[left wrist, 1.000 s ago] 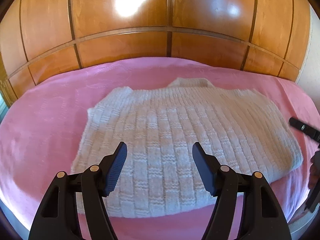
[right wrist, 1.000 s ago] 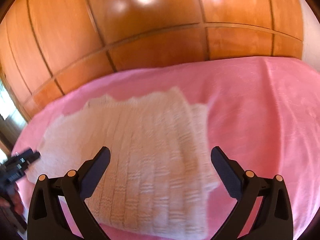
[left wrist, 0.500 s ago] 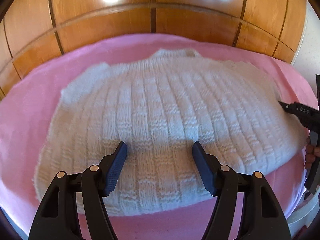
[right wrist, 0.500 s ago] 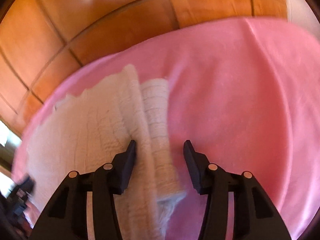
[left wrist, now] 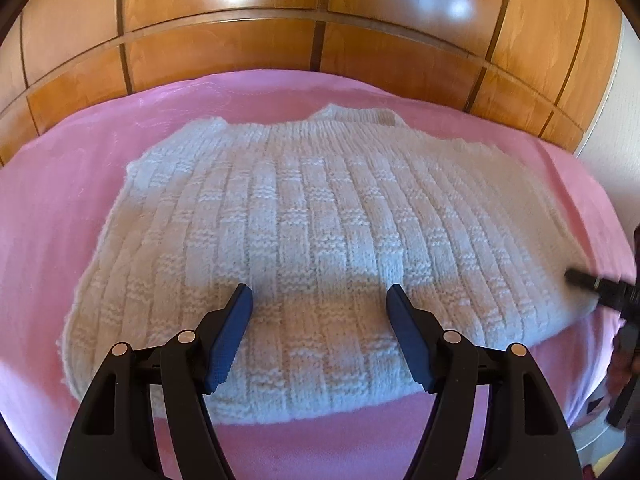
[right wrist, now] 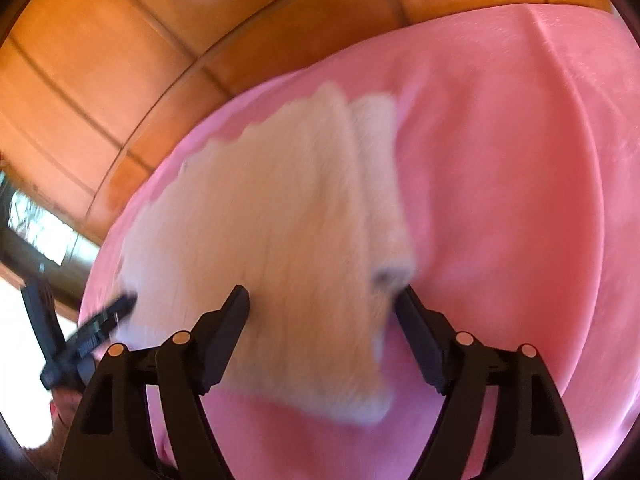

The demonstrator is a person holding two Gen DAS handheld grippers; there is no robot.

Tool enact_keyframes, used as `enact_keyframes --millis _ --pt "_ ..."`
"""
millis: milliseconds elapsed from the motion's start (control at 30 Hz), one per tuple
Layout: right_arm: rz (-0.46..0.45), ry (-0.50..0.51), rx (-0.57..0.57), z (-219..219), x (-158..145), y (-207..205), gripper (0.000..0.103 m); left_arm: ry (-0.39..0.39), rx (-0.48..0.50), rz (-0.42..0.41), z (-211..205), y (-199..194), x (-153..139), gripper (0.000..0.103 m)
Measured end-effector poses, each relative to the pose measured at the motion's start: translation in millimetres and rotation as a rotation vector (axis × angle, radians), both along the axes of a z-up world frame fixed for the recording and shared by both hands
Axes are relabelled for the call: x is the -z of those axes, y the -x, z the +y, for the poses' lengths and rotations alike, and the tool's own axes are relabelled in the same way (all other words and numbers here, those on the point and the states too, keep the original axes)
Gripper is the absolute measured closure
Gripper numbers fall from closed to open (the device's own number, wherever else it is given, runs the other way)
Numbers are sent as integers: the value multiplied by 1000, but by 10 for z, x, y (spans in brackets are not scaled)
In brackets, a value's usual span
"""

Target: Fold small clothes

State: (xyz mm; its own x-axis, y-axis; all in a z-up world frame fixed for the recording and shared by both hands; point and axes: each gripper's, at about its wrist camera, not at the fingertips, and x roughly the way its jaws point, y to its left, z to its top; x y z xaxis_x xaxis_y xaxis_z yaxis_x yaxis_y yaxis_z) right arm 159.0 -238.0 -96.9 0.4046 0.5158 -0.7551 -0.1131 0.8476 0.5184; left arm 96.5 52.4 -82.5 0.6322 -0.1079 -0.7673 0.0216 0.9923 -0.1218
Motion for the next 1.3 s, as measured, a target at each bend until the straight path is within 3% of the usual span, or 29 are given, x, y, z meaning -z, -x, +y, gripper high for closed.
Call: enact_keyframes --millis 67,133,233,367,600,867,967,1067,1233,1300 --pt "-2 10 17 25 -5 43 44 28 -3 -4 52 30 -29 35" --pt "16 -7 63 6 -9 50 71 39 0 -4 83 43 -43 35" --pt "10 -15 76 68 -122 29 80 67 -21 -2 213 74 -64 35" --pt "-63 -7 34 239 -426 -23 82 161 -66 -1 503 96 -110 35" --pt "-134 -104 -48 624 -886 -119 85 404 -111 7 1081 160 -157 38" --pt "-231 -227 -273 1722 -1398 -339 89 492 -142 -55 1475 302 -292 38" --pt "-219 -233 -375 2276 -1354 -368 89 528 -162 -66 1592 326 -293 38" --pt "-166 -207 -483 2846 -1109 -312 89 598 -187 -71 1746 391 -273 38" --pt "-125 -86 -587 3334 -636 -133 89 688 -188 -73 1913 468 -271 38" --pt "-134 -61 -606 3392 -541 -61 83 709 -172 -65 1914 439 -285 38"
